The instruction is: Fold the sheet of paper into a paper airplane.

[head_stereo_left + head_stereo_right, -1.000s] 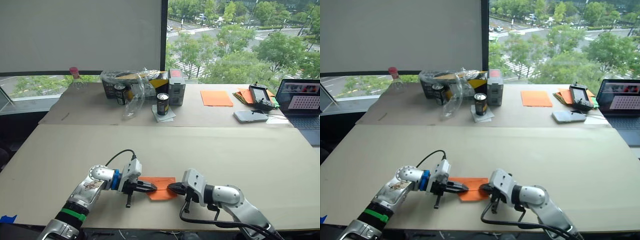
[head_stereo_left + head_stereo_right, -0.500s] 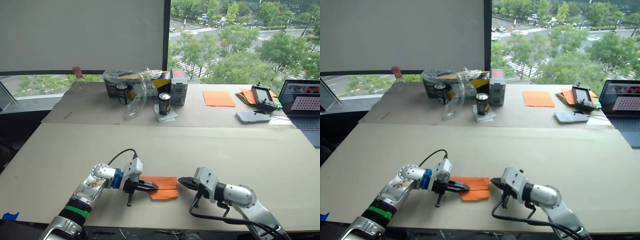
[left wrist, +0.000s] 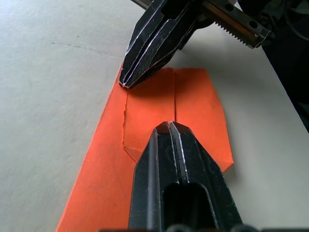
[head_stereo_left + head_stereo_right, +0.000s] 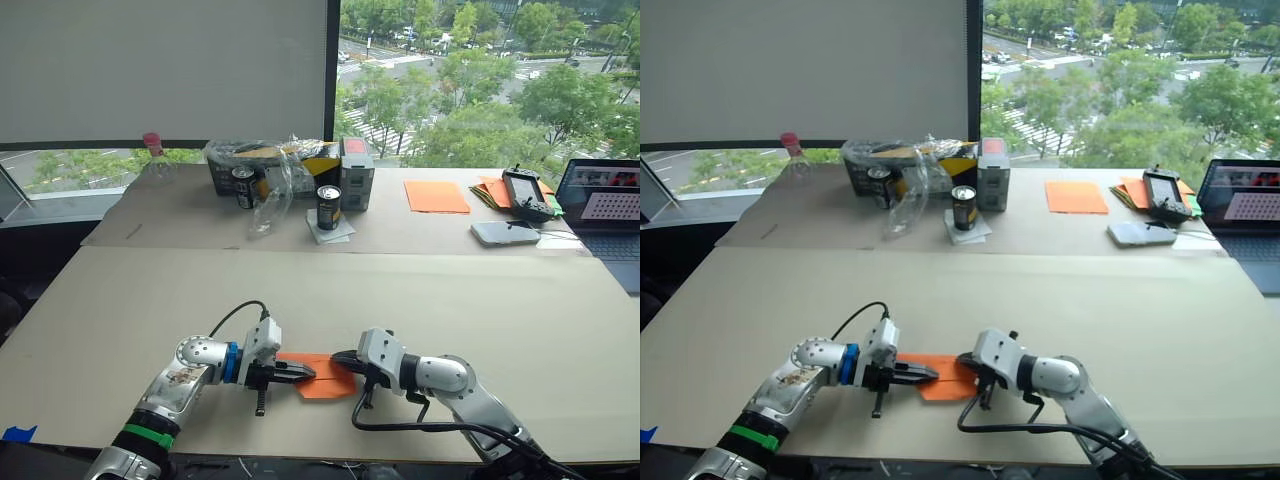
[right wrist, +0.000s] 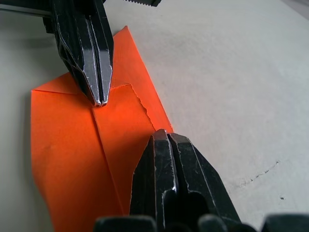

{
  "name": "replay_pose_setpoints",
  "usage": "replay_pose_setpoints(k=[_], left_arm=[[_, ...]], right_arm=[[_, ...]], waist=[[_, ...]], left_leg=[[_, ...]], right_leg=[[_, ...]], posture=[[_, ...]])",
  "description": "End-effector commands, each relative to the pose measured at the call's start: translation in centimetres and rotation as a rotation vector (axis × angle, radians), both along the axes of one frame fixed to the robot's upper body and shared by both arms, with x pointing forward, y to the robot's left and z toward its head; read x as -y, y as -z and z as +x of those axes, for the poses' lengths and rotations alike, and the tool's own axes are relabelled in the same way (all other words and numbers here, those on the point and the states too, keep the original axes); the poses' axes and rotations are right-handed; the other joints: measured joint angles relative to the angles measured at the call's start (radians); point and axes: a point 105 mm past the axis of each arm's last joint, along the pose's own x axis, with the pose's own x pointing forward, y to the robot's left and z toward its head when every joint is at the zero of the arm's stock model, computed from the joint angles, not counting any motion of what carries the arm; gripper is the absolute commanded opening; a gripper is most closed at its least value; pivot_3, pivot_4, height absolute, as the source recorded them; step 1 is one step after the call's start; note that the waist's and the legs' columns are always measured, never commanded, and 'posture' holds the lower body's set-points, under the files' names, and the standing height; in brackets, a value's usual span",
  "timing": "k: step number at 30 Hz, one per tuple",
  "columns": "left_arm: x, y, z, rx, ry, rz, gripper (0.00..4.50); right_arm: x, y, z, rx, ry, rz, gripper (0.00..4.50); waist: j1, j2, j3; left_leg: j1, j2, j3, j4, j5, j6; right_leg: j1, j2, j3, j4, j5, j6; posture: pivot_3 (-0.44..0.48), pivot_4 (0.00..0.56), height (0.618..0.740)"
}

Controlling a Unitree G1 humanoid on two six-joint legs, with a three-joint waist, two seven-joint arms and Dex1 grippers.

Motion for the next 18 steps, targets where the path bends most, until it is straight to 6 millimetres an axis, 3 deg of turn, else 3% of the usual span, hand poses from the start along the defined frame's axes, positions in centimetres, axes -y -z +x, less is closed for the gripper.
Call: replay_pose_setpoints(k=[1,7,13,18], left_arm=[[-3.0,1.1,0.7,-0.093,-0.181,0.032,0.00],[-4.6,0.3,1.1,-0.100,-0.262,0.036,0.00],[-4.6,0.2,0.9,-0.103,-0.274,0.027,0.00],[-4.0,0.3,0.7,-0.094,-0.255,0.016,0.00]], right_arm=[[0.7,2.4,-0.4,-0.092,0.025,-0.054,0.04],[0.1,2.6,-0.4,-0.101,0.009,-0.052,0.04],[0.1,2.5,-0.3,-0.098,0.006,-0.052,0.04],[0.0,0.6,0.3,-0.071,0.015,0.013,0.04]], waist=[[-0.009,0.000,0.000],[-0.015,-0.001,0.000],[-0.015,-0.002,0.001],[-0.015,-0.002,0.001]], left_leg=[[0.000,0.000,0.000,0.000,0.000,0.000],[0.000,0.001,0.000,0.000,0.000,0.000],[0.000,0.001,0.000,0.000,0.000,0.000],[0.000,0.001,0.000,0.000,0.000,0.000]], right_leg=[[0.000,0.000,0.000,0.000,0.000,0.000],[-0.001,0.001,0.000,0.001,0.000,0.000],[-0.001,0.001,0.000,0.001,0.000,0.000],[-0.001,0.001,0.000,0.001,0.000,0.000]], posture=[[0.000,0.150,0.730],[0.000,0.150,0.730],[0.000,0.150,0.730],[0.000,0.150,0.730]])
